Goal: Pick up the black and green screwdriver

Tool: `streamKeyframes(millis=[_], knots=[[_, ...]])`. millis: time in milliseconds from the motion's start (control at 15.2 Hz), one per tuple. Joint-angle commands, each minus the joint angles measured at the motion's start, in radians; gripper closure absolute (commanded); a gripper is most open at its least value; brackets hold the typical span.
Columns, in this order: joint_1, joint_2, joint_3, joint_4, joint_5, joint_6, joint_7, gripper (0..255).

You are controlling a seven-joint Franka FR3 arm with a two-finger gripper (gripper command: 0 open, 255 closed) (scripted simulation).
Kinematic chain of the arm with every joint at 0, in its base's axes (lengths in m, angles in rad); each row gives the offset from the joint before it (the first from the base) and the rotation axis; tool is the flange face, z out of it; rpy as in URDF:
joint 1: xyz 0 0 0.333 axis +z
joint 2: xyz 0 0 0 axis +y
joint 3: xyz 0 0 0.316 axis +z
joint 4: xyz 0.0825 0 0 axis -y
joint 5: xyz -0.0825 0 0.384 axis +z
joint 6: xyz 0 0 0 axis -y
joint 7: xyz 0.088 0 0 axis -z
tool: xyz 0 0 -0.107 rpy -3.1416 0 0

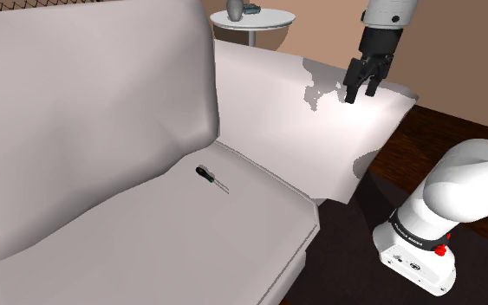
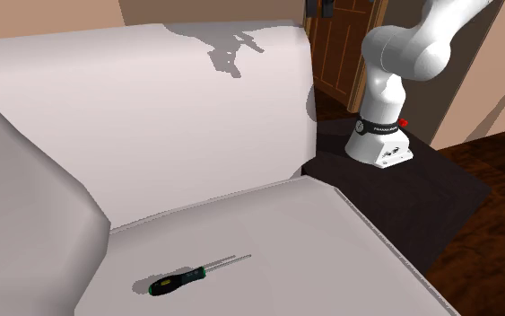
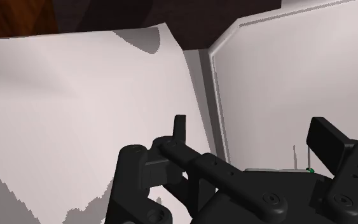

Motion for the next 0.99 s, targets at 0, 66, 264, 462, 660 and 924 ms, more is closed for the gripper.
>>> streamKeyframes(millis=[0,66,264,462,660,924], knots=[[0.0,0.0,0.0,0.0,0.0,0.0,0.0,0],[0.005,0.02,0.011,-0.011,0.008,0.033,0.005,0],[0.022,0.088,0.046,-0.034,0.031,0.131,0.018,0],[0.037,0.167,0.08,-0.045,0.05,0.228,0.031,0],[0.051,0.256,0.114,-0.044,0.065,0.323,0.045,0],[0.066,0.387,0.158,-0.023,0.076,0.442,0.064,0]])
